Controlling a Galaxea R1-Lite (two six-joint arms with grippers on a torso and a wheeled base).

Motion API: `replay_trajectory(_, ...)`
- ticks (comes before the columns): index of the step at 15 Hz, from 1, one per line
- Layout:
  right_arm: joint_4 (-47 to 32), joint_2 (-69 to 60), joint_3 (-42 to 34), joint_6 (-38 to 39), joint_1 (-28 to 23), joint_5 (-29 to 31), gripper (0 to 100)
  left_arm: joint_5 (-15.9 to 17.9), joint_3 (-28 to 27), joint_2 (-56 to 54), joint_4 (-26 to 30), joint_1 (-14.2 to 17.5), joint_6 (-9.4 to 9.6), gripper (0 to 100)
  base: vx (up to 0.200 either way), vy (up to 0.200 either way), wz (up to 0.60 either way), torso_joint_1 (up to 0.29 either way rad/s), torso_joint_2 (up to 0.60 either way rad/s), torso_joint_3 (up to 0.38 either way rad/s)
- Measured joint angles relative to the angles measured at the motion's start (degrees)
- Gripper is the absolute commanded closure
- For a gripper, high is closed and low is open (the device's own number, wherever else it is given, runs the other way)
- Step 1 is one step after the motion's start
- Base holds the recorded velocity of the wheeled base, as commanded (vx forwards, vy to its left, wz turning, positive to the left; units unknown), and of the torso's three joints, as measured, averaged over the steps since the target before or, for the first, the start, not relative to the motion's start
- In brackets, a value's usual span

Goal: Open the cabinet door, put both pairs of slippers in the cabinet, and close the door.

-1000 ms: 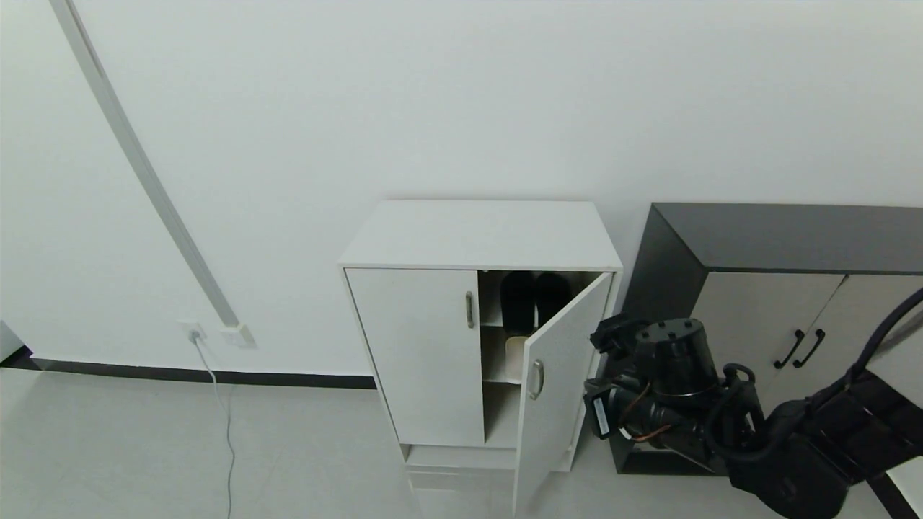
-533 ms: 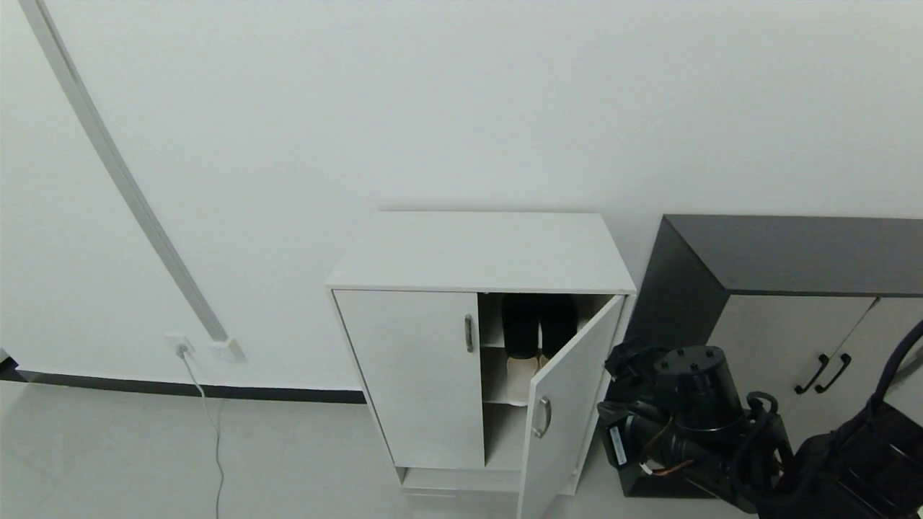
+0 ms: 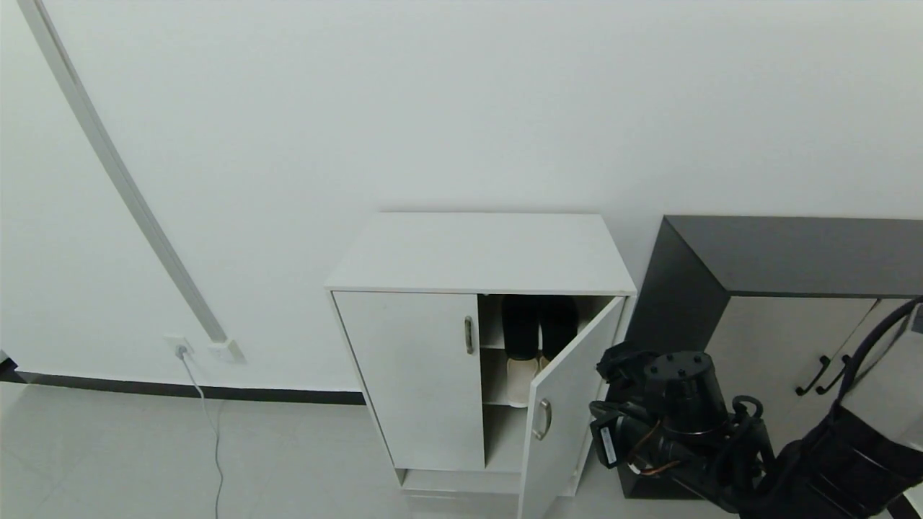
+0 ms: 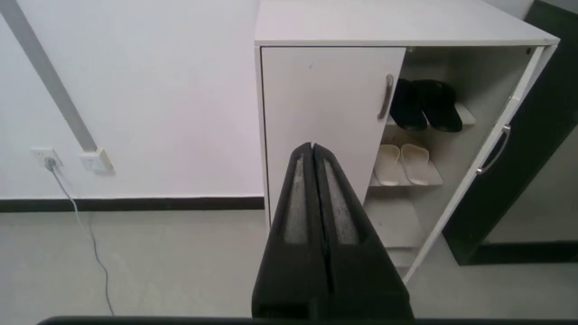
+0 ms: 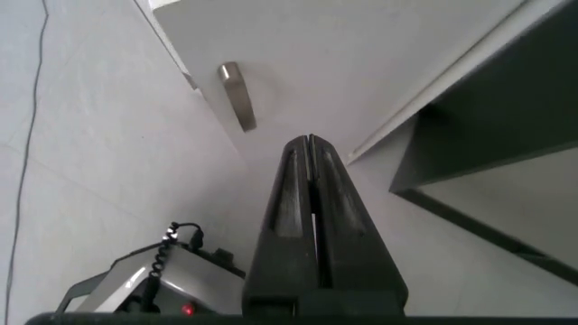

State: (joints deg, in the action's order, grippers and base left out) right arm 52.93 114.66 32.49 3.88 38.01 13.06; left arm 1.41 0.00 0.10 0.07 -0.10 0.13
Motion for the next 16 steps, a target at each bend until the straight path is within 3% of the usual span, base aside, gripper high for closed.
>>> replay_trajectory(9,0.66,8.33,8.22,1.29,-0.17,-0.55,100,0.00,0.00,0.00,0.00,0.00,-0.04,100,0.000,0.000,0.00,0.000,0.00,0.000)
replay_trajectory(16,0.66,14.56,18.97,1.71,-0.55,-0.79,100,-0.02,0.00,0.00,0.00,0.00,-0.04,100,0.000,0.000,0.00,0.000,0.00,0.000)
